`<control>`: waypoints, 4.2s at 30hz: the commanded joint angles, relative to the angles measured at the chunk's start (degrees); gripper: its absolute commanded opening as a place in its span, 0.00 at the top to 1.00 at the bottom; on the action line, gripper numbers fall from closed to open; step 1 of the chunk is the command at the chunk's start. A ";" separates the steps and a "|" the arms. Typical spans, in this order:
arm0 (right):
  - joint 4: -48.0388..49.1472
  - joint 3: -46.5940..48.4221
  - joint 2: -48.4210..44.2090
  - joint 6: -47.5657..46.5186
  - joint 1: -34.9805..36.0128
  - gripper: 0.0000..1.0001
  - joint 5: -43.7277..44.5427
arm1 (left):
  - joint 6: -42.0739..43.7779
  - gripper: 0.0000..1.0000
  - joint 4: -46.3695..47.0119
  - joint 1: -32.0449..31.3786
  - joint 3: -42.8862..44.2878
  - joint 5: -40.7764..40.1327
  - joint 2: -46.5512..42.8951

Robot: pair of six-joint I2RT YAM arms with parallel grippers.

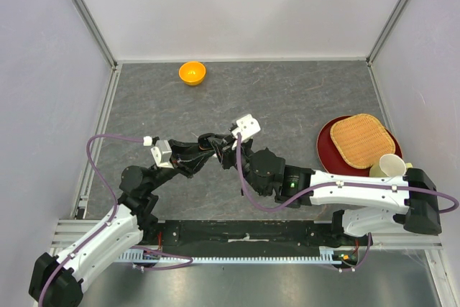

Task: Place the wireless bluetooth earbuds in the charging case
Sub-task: Place the earbud in the charging case.

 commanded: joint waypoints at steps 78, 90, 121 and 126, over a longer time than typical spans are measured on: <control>-11.49 7.05 -0.37 -6.10 0.18 1.00 -1.83 | 4.84 0.98 -2.68 0.19 0.36 1.50 -5.95; -14.48 9.07 2.00 -6.54 0.70 1.00 -5.17 | 3.96 0.98 -0.83 0.19 -0.17 -3.77 -5.86; -21.50 11.00 -8.55 29.39 -20.71 0.02 -27.43 | 5.98 0.98 -1.45 0.19 -0.17 -3.95 -6.65; -24.59 11.72 -4.77 34.93 -26.27 0.02 -43.81 | 6.51 0.98 -0.92 0.19 0.36 -4.13 -6.47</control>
